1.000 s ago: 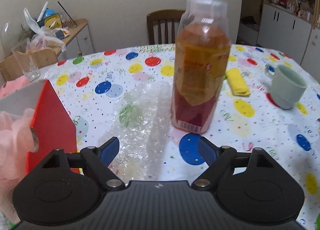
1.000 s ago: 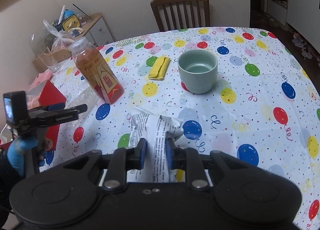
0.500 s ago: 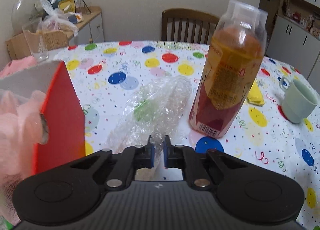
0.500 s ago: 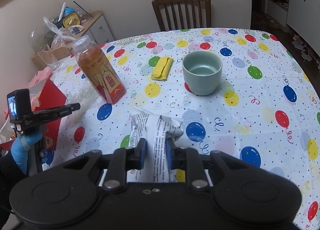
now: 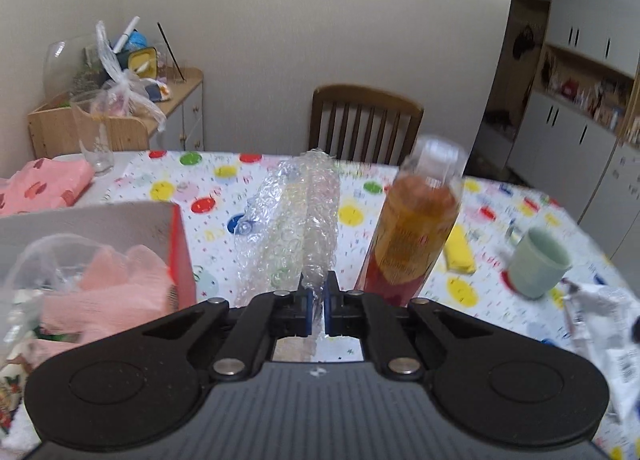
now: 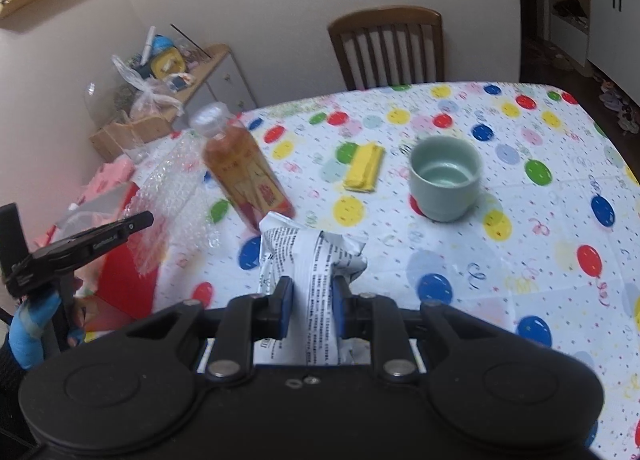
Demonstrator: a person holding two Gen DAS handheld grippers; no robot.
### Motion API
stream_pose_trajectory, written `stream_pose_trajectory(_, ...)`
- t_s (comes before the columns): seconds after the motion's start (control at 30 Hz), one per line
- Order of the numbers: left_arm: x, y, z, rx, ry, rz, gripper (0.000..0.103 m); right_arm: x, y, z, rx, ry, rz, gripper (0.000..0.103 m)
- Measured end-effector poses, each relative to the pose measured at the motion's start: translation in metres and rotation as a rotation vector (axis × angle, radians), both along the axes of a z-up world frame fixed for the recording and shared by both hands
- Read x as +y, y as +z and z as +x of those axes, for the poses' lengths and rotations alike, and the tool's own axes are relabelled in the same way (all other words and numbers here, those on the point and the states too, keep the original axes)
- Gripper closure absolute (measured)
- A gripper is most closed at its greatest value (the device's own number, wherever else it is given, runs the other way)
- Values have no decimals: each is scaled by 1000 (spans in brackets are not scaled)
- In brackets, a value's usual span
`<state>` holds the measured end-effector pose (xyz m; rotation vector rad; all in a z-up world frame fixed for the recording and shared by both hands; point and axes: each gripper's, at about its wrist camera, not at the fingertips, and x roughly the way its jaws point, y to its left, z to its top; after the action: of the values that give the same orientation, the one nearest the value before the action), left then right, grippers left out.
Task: Organize soft objects
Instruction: 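Carry the bubble wrap with the left tool while the right tool carries the packet over the box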
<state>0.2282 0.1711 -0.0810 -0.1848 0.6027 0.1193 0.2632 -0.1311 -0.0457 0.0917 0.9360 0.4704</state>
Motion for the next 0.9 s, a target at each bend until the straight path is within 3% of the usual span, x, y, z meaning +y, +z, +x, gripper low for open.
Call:
stream_pose_trajectory(0.37, 31, 61, -58, -69, 42, -56, 98, 46, 38, -6, -79, 87, 87, 84)
stream_pose_trajectory(0.9, 100, 96, -140, -81, 162, 52, 98, 174, 64, -10, -143, 298, 172, 84)
